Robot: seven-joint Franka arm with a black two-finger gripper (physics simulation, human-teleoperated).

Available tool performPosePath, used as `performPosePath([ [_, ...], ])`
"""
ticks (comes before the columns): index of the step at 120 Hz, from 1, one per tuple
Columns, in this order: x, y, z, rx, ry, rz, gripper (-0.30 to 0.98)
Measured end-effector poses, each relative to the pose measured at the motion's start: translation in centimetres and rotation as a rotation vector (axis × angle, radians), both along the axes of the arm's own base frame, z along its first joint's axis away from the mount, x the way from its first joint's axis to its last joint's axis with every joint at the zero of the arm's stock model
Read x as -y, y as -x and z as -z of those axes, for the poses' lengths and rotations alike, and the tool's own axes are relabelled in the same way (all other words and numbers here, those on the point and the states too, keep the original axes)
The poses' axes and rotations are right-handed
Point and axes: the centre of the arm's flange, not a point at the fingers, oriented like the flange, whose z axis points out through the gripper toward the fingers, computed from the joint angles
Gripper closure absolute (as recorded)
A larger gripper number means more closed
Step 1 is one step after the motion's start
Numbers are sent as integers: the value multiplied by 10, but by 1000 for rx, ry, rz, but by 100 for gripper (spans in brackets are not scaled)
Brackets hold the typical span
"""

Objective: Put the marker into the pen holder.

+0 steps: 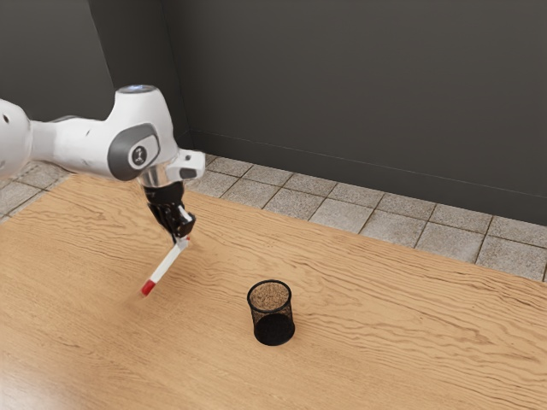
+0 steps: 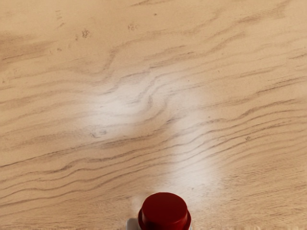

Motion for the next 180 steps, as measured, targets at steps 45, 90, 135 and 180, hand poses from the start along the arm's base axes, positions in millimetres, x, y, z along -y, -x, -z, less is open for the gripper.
performPosePath([
  [45, 202, 88, -130, 271, 17, 278, 79],
  [90, 222, 71, -98, 365, 162, 212, 79],
  [135, 170, 26, -29, 334, 204, 75, 79],
  [180, 175, 9, 7, 306, 257, 63, 43],
])
